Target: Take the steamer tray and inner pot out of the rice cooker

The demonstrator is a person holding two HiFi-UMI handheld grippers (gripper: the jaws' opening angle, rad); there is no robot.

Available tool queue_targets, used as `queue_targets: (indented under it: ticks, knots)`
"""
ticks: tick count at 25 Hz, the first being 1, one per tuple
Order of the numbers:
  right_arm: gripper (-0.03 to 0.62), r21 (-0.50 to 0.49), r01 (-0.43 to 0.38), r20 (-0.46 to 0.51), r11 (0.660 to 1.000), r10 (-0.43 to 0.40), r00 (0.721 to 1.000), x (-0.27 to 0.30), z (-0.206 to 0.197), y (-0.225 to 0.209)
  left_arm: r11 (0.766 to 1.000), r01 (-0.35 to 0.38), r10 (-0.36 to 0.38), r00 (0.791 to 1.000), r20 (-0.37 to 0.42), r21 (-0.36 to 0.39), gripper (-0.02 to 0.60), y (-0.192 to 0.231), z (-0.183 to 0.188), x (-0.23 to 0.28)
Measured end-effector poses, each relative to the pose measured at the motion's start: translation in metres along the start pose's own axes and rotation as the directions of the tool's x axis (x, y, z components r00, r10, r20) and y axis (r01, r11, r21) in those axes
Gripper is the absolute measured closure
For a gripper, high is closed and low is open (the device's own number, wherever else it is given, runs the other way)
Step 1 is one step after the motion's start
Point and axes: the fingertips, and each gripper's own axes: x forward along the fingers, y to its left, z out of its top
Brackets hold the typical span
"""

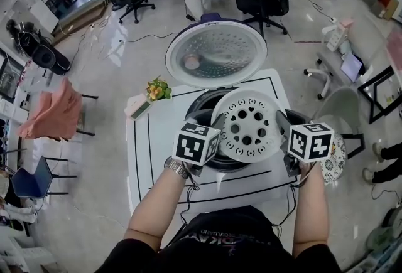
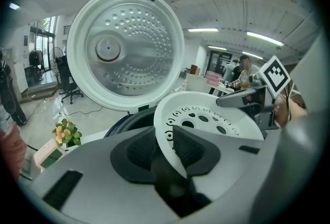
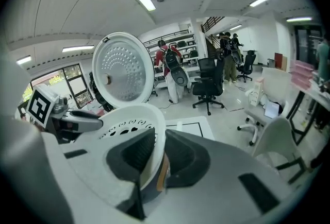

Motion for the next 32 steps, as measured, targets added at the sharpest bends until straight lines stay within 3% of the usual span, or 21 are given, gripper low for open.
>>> queue_targets:
  ticks: [7, 17, 24, 32]
  knots:
    - [0.536, -0.003, -0.003, 0.026, 1.000, 0.003, 1.000, -0.003, 0.004, 0.005, 0.999, -0.025, 0.027, 0.998, 0.063, -0.030, 0.489, 0.001, 0.008, -0.013]
    - [0.539, -0.084, -0.063, 0.066, 0.994, 0.069, 0.995, -0.003, 0.032, 0.054, 0.992, -0.103, 0.112, 0.985, 0.130, -0.072, 0.492, 0.028, 0.008, -0.059]
    - [0.539, -0.161, -0.141, 0.063, 0.977, 0.152, 0.986, 0.015, 0.047, 0.129, 0.973, -0.196, 0.215, 0.962, 0.171, -0.122, 0.494, 0.077, -0.003, -0.121]
    - [0.539, -0.267, -0.242, 0.048, 0.933, 0.264, 0.963, 0.041, 0.053, 0.239, 0.922, -0.332, 0.369, 0.910, 0.189, -0.201, 0.497, 0.143, -0.039, -0.204]
